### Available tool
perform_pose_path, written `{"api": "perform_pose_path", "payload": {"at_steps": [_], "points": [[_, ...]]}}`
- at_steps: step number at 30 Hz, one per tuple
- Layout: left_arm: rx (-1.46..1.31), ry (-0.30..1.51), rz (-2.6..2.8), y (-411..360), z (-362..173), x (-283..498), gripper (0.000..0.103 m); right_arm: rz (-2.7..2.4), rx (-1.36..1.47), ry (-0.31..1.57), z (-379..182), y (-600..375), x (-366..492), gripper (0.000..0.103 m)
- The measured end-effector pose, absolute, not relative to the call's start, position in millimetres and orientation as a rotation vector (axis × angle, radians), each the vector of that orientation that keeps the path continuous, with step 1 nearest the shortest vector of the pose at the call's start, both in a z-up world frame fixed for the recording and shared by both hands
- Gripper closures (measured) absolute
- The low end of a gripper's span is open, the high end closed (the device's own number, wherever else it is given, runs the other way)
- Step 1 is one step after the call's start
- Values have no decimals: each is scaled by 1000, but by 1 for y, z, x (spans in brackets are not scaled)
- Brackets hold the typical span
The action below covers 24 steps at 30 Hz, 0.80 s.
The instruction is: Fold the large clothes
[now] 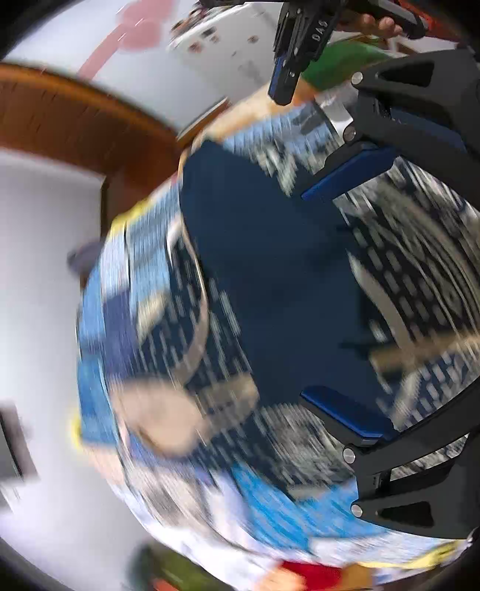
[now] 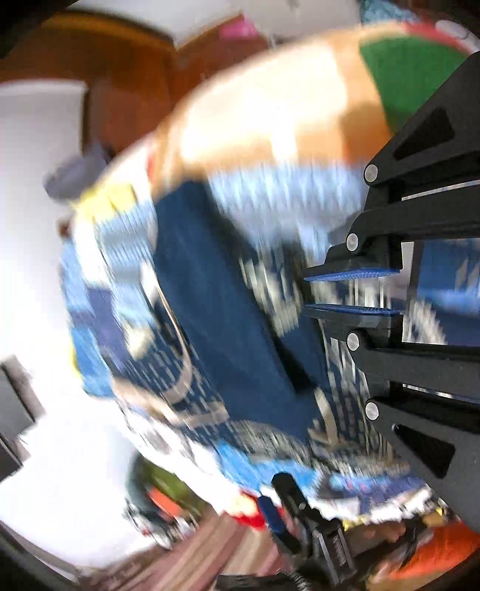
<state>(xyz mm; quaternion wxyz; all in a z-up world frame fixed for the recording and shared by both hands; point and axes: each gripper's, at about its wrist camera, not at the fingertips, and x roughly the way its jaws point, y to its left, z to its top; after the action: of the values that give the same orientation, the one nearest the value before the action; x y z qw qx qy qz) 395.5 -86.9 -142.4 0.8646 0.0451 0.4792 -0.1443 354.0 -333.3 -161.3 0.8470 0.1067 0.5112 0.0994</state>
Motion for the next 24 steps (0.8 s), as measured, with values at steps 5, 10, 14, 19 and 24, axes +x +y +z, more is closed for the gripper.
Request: {"api": "perform_pose_path", "payload": {"at_steps": [5, 10, 14, 19, 24], "points": [[191, 1096, -450, -192, -167, 434, 3, 25, 206, 1043, -165, -407, 338, 95], [317, 1159, -456, -264, -208, 469, 4, -32, 318, 1098, -191, -459, 325, 95], [432, 1144, -367, -281, -228, 485, 26, -58, 368, 1103, -205, -475, 312, 95], [370, 1098, -349, -256, -203, 485, 92, -59, 377, 1108, -211, -473, 309, 95], [240, 982, -361, -205, -143, 485, 95, -7, 334, 1090, -200, -451, 319, 95]]}}
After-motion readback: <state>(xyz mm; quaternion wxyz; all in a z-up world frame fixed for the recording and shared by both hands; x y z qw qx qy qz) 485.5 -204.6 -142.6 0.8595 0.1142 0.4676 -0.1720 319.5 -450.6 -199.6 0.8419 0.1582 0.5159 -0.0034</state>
